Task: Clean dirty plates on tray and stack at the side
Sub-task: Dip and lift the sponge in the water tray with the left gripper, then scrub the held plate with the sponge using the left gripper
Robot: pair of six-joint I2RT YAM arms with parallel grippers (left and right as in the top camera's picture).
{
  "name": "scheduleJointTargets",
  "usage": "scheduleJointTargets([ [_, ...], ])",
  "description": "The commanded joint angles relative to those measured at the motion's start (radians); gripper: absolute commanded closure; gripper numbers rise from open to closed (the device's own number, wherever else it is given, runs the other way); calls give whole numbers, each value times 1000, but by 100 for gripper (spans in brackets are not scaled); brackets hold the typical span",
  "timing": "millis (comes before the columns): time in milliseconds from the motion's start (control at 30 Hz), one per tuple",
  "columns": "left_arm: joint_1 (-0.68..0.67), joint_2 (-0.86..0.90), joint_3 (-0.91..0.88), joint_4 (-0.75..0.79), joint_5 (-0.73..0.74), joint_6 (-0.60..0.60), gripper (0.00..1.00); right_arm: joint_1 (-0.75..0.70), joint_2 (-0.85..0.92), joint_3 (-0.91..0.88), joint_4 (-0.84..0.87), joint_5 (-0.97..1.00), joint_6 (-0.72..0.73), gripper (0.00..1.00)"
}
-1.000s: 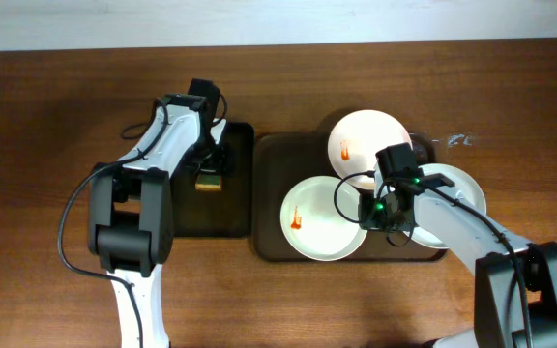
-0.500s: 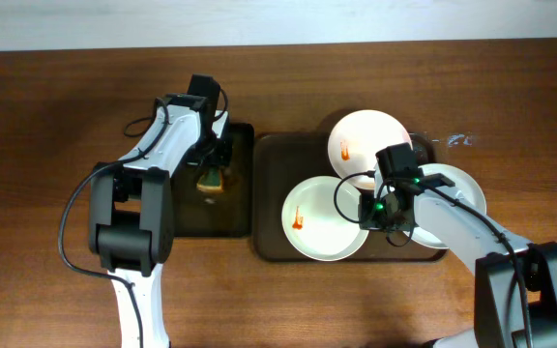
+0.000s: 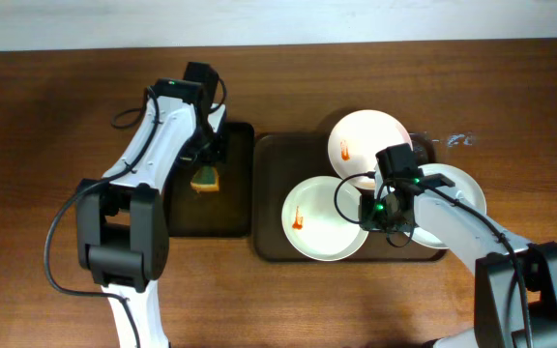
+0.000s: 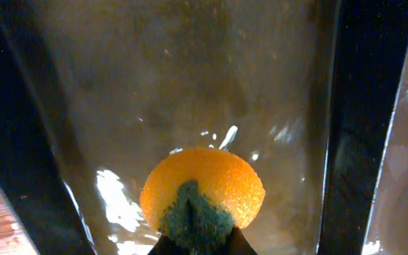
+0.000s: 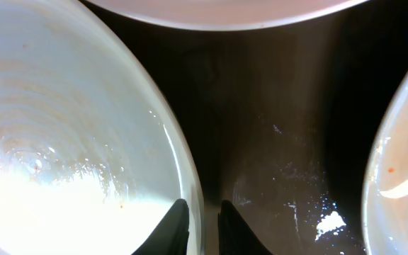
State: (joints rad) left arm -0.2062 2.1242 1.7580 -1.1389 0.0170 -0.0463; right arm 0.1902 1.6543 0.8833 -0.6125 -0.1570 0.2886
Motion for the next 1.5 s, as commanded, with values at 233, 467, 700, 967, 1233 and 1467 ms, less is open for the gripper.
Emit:
scheduleJointTargets([
  [233,-7,-11,-203,224,-85,-10,100,-1,3,-6,0,12,6,81],
  [467,-5,-17,-163,151,-85,-10,100,-1,3,-6,0,11,6,68],
  [700,0,-102,129,-79,118,220,100,-1,3,-6,-1,11,7,63],
  [967,-63,-139,134,-60,135,168,100,-3,3,8,-25,-70,6,61],
  [1233,-212,-138,67,77,277,101,100,-23,3,86,-111,-121,4,50],
  [1467,-367,-137,-135,305,222,26,100,-94,3,80,-158,-121,-47,62],
])
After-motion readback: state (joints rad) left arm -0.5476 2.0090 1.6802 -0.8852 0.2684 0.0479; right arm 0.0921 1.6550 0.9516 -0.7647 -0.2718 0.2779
